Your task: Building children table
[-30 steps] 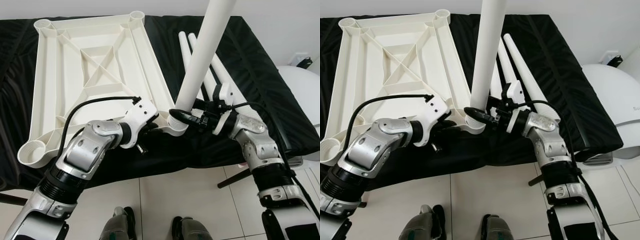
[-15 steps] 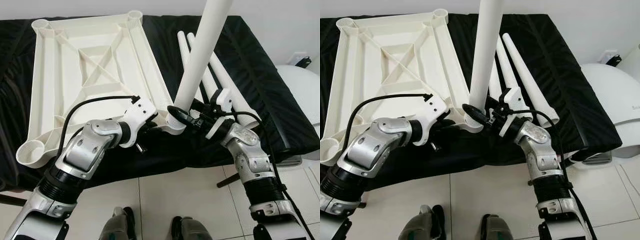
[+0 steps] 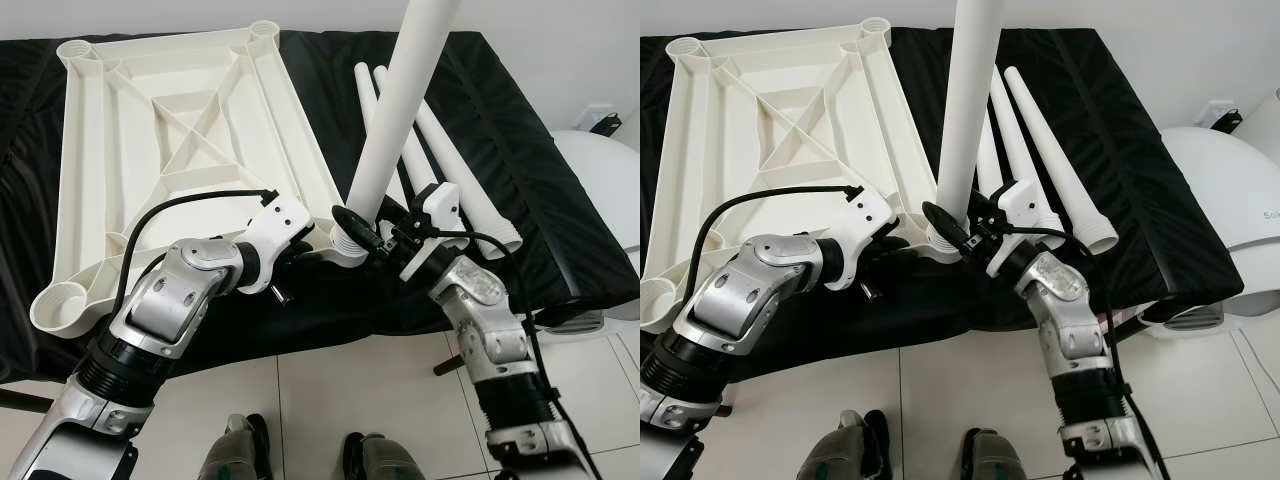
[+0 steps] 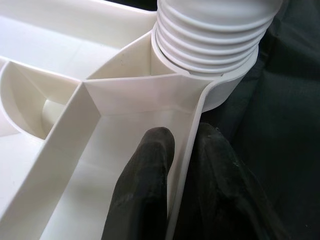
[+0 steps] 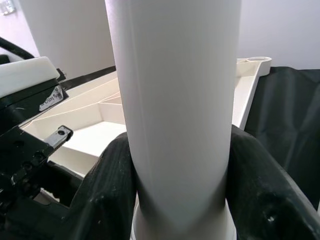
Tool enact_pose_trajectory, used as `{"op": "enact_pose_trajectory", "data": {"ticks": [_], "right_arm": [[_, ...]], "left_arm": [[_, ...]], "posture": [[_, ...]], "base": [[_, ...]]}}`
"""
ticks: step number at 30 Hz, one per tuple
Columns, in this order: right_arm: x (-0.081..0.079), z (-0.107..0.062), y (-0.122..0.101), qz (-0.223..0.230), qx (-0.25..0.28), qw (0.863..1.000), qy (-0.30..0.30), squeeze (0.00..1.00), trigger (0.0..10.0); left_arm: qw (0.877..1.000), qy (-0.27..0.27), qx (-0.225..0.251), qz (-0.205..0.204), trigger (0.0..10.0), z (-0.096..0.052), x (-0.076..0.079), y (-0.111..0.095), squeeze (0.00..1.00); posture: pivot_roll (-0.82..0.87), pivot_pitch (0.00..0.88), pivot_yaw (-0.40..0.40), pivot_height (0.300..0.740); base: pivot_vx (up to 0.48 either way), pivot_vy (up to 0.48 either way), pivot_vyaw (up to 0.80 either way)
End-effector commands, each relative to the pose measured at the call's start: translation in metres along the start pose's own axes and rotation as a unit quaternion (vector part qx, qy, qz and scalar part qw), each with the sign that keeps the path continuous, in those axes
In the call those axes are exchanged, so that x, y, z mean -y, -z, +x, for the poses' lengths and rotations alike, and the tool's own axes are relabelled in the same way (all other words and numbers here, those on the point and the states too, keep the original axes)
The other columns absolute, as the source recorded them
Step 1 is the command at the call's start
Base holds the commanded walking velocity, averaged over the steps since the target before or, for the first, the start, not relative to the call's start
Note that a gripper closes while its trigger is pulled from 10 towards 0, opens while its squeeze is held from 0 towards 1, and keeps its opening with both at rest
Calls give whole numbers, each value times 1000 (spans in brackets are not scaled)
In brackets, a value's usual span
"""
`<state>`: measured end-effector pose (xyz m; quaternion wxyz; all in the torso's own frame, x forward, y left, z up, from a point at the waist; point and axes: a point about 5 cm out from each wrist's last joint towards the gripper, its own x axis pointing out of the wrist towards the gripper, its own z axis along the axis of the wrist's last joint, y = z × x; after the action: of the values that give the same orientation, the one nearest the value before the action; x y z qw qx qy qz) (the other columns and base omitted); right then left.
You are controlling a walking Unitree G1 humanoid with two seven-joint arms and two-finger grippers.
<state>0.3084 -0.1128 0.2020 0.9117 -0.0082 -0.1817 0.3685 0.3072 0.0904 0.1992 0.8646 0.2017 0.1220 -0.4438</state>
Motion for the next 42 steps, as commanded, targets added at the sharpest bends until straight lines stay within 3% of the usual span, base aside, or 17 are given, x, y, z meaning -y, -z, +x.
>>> {"op": "enact_pose_trajectory", "data": {"ticks": [1, 25, 36, 42], "right_arm": [[11, -10, 10, 14, -26, 998, 60, 0, 0], [-22, -6, 19, 3, -48, 972, 230, 0, 0], [-24, -6, 20, -8, -50, 966, 255, 0, 0], [-27, -9, 23, -7, -59, 950, 305, 0, 0]], "left_arm": [[999, -28, 16, 8, 10000, -7, -3, -7, 0], [1000, -26, 11, 10, 10000, -6, -2, -5, 0], [1000, -16, -2, 11, 10000, -2, 3, 2, 0], [1000, -13, -2, 12, 10000, -2, 5, 2, 0]], "posture": [[-21, 207, -15, 740], [-22, 214, -13, 740], [-23, 210, -12, 740], [-20, 205, -12, 740]], "base": [[0, 0, 0], [0, 0, 0], [0, 0, 0], [0, 0, 0]]}}
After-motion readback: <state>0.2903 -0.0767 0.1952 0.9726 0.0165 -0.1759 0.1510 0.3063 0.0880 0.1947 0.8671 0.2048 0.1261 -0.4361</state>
